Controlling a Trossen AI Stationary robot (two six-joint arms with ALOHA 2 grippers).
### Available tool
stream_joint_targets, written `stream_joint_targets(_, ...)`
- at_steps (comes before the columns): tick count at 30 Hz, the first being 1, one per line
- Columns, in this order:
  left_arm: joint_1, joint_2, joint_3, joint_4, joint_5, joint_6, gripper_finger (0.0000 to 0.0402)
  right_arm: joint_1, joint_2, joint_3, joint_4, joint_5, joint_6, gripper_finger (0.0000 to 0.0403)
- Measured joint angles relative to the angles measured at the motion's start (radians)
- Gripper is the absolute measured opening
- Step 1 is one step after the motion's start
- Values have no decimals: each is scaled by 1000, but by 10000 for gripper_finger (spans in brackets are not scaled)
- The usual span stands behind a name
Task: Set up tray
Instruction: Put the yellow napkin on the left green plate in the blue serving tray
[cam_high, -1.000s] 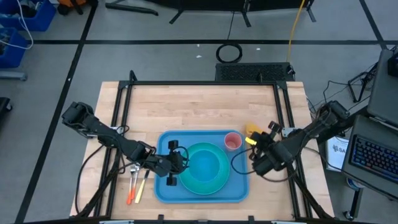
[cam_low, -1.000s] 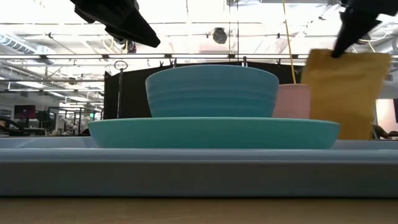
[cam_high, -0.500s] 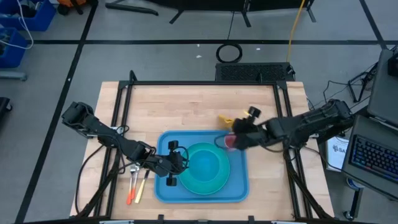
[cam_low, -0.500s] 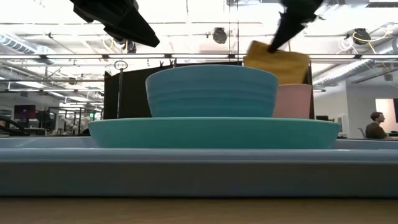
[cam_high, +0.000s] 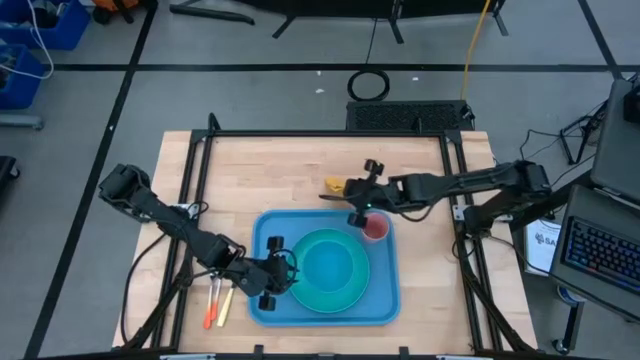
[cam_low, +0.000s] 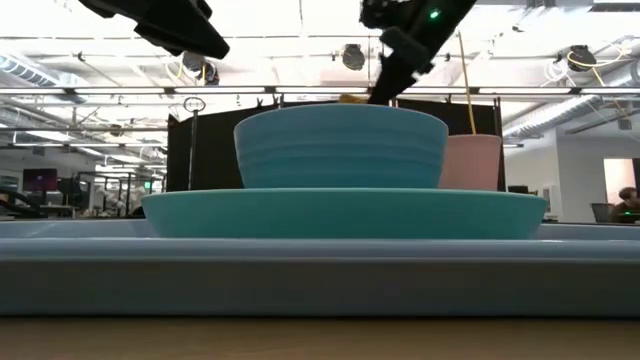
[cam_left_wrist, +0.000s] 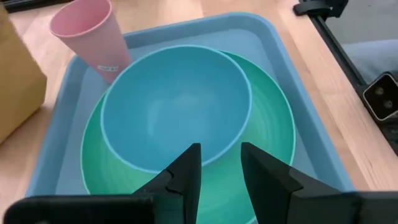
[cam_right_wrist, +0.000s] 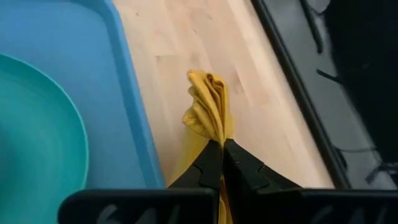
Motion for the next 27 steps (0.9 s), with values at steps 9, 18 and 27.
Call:
stream_joint_targets(9, -31, 0, 0, -28, -38, 2, 120, -15, 76, 0, 207, -76, -110, 0)
stream_joint_targets(18, -49, -3, 0, -43, -86, 2, 120, -12, 142, 0, 335, -136, -144, 0)
stream_joint_targets(27, -75, -12, 0, -47, -251, 10, 120, 18, 196, 0, 480, -156, -191, 0)
